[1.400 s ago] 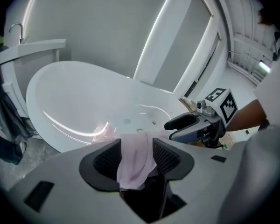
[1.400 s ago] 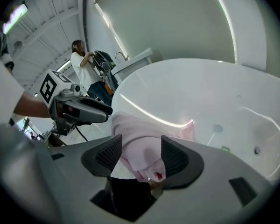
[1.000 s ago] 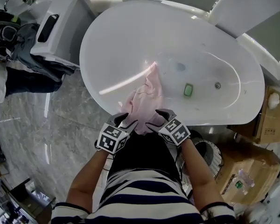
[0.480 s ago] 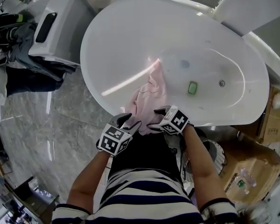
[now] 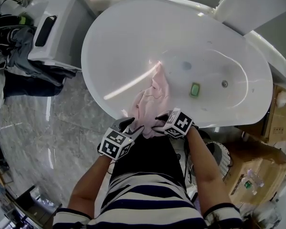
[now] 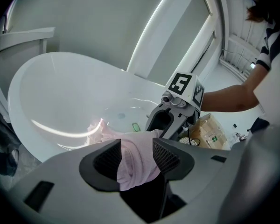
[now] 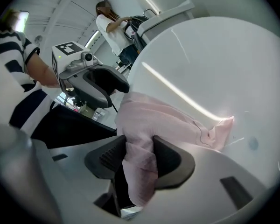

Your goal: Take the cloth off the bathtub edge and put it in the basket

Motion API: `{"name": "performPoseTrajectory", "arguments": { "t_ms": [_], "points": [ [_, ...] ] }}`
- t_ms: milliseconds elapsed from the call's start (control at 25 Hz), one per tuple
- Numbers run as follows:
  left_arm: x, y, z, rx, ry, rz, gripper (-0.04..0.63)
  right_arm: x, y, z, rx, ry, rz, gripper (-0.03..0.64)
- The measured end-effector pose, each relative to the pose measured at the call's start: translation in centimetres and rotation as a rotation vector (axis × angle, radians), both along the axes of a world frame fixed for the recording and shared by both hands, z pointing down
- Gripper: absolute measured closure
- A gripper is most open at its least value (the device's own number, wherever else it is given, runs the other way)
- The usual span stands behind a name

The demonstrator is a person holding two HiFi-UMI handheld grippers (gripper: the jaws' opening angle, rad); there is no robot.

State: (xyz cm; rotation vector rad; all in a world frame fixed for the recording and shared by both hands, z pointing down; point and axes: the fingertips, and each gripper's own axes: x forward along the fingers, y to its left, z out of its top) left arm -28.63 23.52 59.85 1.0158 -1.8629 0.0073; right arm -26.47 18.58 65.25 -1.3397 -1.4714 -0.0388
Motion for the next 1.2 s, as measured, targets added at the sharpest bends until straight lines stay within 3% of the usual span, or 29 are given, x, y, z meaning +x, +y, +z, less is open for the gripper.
{"name": "performPoseTrajectory", "arguments": {
  "t_ms": [320, 640, 920, 1200],
  "points": [
    [-0.2, -0.7, 0.0, 0.017, 0.001, 0.078, 0.391, -0.4, -0.3, -1.5, 0.065, -0.127, 0.121, 0.522],
    [-0.1, -1.8, -0.5, 0.021, -0.038, 0.154, 0.357, 0.4, -1.3, -2.6, 0.120, -0.200, 0.303, 0.548],
    [1.7, -3.5, -1.1, 0.023, -0.072, 0.228, 0.306, 0.7, -3.4, -6.2, 0.090, -0.300, 0.475, 0.552],
    [2.8, -6.3, -3.0, 0.072, -0.149, 0.219, 0.281, 1.8, -6.5, -11.7, 0.040, -0.392, 0.603, 0.554]
  ]
}}
